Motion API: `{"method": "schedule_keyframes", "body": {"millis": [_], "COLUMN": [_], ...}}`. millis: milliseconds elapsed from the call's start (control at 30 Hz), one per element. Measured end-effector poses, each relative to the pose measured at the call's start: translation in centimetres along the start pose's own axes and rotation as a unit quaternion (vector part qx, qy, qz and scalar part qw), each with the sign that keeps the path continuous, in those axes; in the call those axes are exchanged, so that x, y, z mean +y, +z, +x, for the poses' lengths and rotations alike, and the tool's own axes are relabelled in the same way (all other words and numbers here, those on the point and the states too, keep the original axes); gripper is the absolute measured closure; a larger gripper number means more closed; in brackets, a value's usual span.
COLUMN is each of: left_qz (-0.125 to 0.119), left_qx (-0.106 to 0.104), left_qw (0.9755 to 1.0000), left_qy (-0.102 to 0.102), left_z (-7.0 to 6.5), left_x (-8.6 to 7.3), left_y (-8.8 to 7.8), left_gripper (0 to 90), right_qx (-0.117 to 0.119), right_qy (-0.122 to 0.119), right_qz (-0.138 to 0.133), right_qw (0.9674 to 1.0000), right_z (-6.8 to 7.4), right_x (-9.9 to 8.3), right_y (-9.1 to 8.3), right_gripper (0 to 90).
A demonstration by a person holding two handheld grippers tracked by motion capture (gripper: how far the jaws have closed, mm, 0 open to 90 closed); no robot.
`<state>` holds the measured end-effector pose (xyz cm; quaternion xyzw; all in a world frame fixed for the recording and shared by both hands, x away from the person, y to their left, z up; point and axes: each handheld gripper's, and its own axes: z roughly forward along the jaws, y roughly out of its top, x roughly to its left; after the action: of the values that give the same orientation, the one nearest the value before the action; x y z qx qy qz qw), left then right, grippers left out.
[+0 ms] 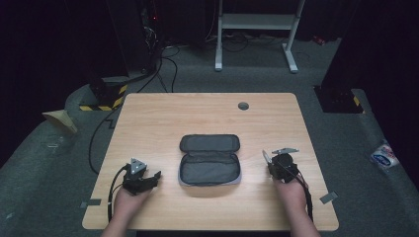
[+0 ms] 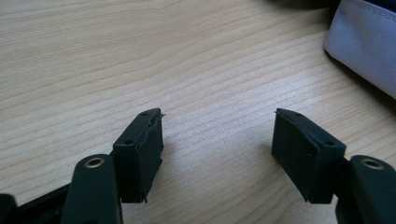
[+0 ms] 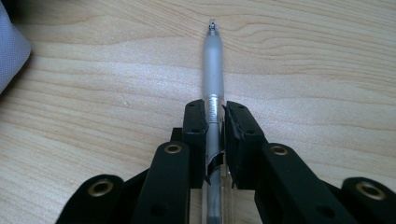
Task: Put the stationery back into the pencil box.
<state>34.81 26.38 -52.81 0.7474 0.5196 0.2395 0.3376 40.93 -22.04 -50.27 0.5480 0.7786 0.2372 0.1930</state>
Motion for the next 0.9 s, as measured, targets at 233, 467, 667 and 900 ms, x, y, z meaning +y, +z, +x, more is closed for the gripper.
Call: {"method": "schedule_keyframes", "body": {"millis": [233, 467, 667, 900], "left_qz": [0.0, 0.0, 0.0, 0.0], "left_qx": [0.001, 0.001, 0.001, 0.0], "left_qw": [1.0, 1.0, 1.0, 1.0], "left_qy": [-0.001, -0.001, -0.002, 0.0], "left_z": [0.0, 0.0, 0.0, 0.0], "left_x": [0.0, 0.0, 0.0, 0.0], "left_y": [0.0, 0.0, 0.0, 0.0], "left_gripper": [33.9, 34.0, 33.9, 33.9], "right_qx": [0.009, 0.011, 0.017, 0.021], "right_qy": [-0.006, -0.013, -0.009, -0.017], "right_qz": [-0.001, -0.004, -0.025, -0.043], "right_qw": [0.9999, 0.9998, 0.9995, 0.9987], "right_z": [-0.3, -0.4, -0.4, -0.3], "right_x": [0.0, -0.1, 0.2, 0.5], "right_y": [0.0, 0.0, -0.9, -2.0], "right_gripper": [78.3, 78.6, 78.6, 78.6]}}
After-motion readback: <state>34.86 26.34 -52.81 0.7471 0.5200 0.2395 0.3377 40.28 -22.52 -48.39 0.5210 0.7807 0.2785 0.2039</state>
